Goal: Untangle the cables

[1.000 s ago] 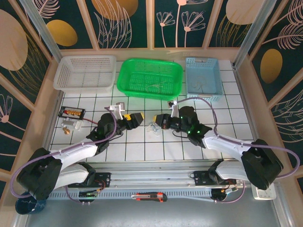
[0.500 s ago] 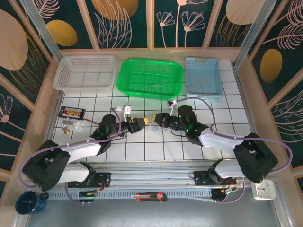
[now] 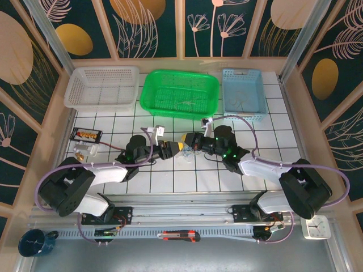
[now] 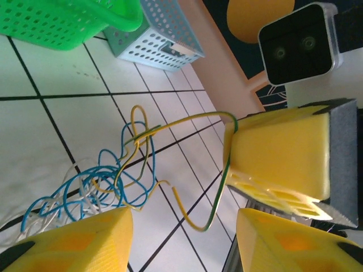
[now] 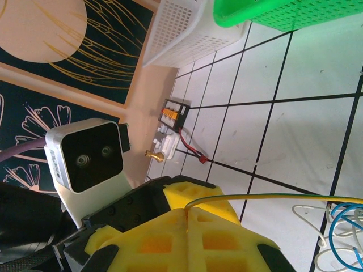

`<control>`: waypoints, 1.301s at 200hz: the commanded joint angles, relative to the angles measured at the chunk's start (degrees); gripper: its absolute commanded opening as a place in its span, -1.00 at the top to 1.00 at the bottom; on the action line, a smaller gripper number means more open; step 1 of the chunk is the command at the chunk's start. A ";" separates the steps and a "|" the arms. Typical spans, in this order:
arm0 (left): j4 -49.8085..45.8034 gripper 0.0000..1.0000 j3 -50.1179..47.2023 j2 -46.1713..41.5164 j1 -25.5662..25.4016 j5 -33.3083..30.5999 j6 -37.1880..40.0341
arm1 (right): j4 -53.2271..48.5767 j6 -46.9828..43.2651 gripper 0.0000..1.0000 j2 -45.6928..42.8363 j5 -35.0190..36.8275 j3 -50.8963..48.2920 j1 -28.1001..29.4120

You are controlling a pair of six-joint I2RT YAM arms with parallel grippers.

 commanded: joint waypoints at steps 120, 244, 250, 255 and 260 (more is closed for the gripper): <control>4.24 0.61 3.08 3.55 -1.00 0.47 1.04 | 4.54 2.42 1.00 -0.82 -2.04 -0.24 -0.22; -4.51 1.00 3.26 -7.50 -1.05 -1.00 -0.48 | -17.36 -16.32 -0.09 -14.23 8.73 -2.33 -5.66; -4.62 1.00 3.33 -7.68 -1.04 -0.82 -0.68 | -17.23 -17.97 -0.10 -13.64 9.21 -2.44 -5.35; -4.64 1.00 3.35 -7.79 -1.00 -0.69 -0.95 | -17.10 -19.17 -0.11 -13.12 9.64 -2.44 -5.05; -4.64 1.00 3.40 -7.92 -1.04 -0.57 -1.17 | -16.81 -20.32 -0.11 -12.58 9.86 -2.50 -4.77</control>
